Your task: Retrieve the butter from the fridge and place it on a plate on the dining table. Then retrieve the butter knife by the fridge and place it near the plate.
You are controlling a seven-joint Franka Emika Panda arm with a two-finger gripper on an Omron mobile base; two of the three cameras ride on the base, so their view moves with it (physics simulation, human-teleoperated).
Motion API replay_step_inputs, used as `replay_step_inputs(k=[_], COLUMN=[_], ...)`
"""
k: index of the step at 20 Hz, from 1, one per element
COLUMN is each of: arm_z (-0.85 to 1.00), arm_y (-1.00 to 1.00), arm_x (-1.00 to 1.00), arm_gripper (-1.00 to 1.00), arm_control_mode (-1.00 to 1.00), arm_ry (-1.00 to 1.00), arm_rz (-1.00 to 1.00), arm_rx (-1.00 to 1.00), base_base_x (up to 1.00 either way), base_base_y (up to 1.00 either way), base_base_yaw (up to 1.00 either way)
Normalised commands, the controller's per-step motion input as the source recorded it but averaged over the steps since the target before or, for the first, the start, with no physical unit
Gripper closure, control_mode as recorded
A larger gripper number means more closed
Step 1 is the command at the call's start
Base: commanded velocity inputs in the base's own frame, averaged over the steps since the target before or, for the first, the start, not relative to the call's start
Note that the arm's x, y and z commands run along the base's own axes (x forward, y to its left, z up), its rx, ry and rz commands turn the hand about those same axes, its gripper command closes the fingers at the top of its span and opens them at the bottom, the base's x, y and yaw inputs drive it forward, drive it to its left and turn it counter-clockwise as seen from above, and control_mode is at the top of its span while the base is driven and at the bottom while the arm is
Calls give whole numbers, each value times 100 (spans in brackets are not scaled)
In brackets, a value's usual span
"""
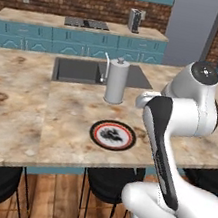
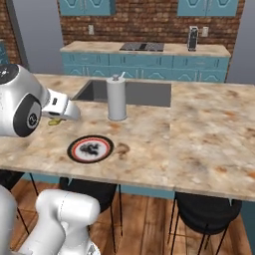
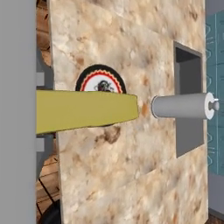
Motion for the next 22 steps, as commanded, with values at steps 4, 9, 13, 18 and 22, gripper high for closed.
replay_step_inputs(k=[4, 9, 13, 18, 22], arm_z=[0, -24, -100, -94, -94], arm_y=[0, 3, 35, 7, 0], arm_x=[0, 6, 67, 77, 49], arm_gripper=[100, 100, 100, 100, 100], arm_control_mode=[100, -100, -100, -100, -100], arm_ry=[0, 8, 32, 22, 20], arm_rz=[0, 0, 1, 4, 4], arm_rx=[0, 1, 1, 7, 2], base_base_x=[51, 12, 0, 0, 0], base_base_y=[0, 0, 0, 0, 0], base_base_yaw=[-10, -1, 0, 0, 0])
